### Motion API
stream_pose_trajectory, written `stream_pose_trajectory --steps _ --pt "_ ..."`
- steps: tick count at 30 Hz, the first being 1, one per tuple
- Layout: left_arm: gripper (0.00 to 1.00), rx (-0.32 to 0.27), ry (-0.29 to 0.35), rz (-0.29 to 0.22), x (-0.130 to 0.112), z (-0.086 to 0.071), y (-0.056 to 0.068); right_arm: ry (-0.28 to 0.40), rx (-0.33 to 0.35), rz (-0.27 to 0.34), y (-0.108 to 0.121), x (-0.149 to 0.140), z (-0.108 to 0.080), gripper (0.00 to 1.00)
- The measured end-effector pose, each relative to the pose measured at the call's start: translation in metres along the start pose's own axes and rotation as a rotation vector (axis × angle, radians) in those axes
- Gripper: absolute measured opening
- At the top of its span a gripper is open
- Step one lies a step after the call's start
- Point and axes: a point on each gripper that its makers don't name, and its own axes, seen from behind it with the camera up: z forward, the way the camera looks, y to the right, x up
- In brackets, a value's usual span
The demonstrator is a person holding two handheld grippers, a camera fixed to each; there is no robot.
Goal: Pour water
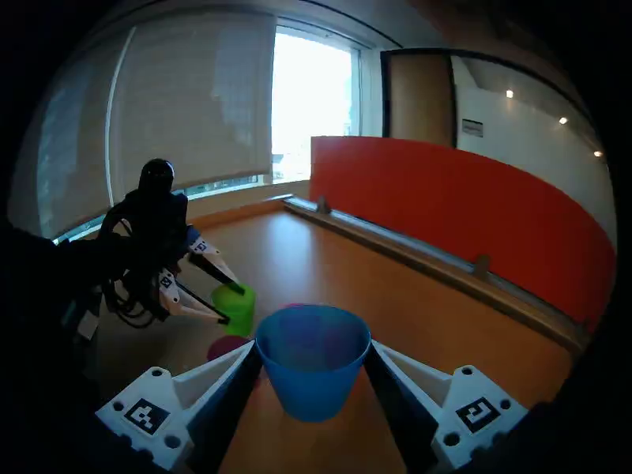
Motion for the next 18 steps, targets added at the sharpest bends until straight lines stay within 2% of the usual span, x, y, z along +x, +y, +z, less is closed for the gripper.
stream_pose_trajectory --steps 6,18 --pt "0.87 -0.010 -0.047 -0.011 -0.010 0.007 -0.004 -0.012 -0.003 0.011 0.004 -0.010 0.000 0.90" --pt "0.87 -0.020 -0.070 -0.012 -0.021 0.014 -0.004 -0.020 -0.012 0.010 0.008 -0.012 0.001 0.90"
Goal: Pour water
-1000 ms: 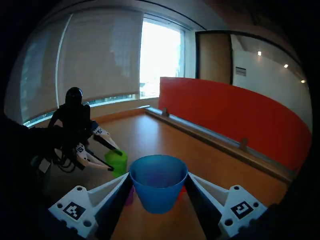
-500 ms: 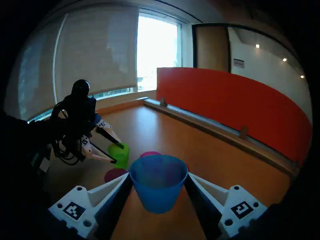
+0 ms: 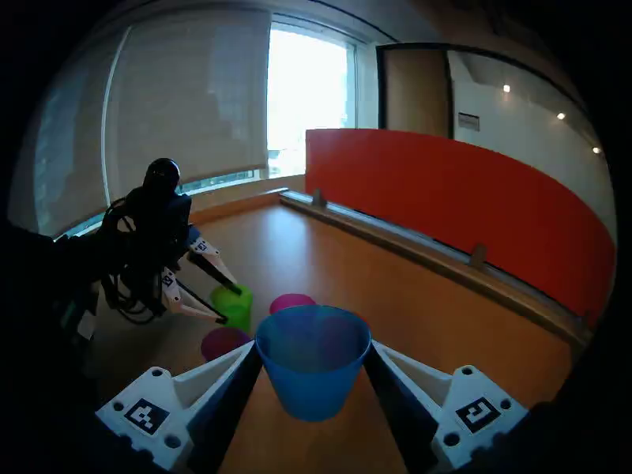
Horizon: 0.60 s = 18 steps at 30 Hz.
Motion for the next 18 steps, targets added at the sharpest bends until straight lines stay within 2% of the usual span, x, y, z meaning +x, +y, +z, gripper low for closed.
stream_pose_trajectory --steps 18 --pt "0.88 0.009 -0.015 0.026 -0.0095 0.0016 0.0015 -0.005 -0.003 0.002 -0.0020 -0.0027 0.0021 0.90"
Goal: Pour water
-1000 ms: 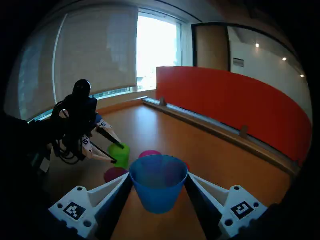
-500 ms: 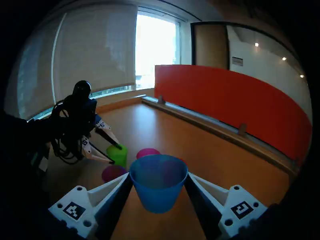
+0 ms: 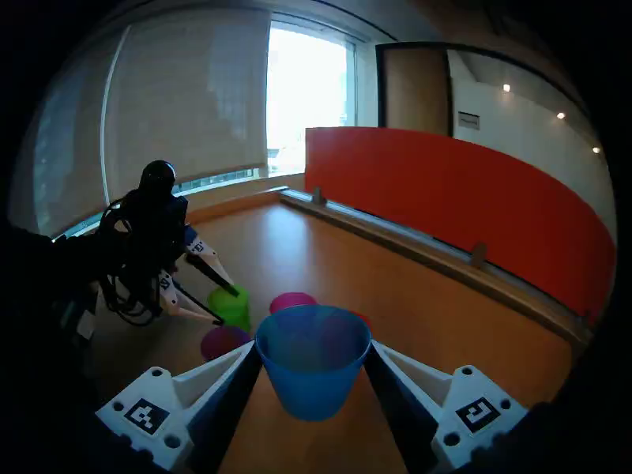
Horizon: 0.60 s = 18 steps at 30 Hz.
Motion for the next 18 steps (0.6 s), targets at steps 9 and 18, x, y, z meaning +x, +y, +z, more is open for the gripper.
stream_pose_trajectory --steps 9,18 --pt "0.98 -0.008 -0.033 -0.005 -0.008 -0.002 0.004 -0.008 -0.004 0.002 -0.001 -0.007 0.001 0.90" --pt "0.98 0.011 -0.036 -0.009 -0.009 -0.012 -0.001 -0.039 -0.005 0.015 -0.001 -0.027 0.007 0.90"
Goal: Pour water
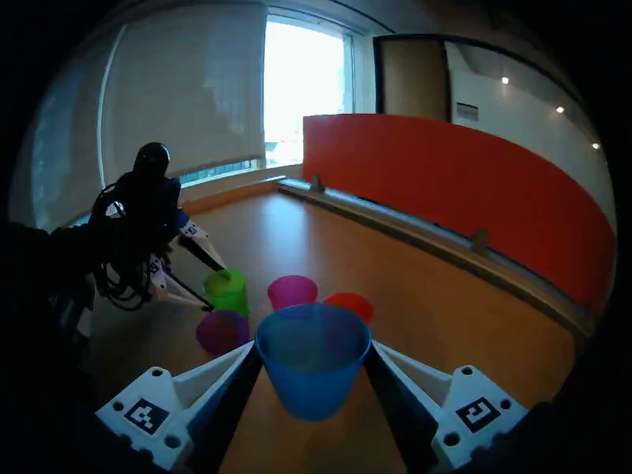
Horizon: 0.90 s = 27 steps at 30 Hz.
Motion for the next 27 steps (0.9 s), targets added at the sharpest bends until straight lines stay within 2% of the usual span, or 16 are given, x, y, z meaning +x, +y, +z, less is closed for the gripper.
stream_pose_trajectory --steps 14,27 --pt "0.98 0.028 0.026 -0.007 0.000 -0.024 0.000 -0.082 0.007 0.022 -0.005 -0.050 0.018 0.90" --pt "0.98 0.037 0.070 -0.026 0.011 -0.047 0.005 -0.136 0.001 0.057 -0.006 -0.086 0.028 0.90"
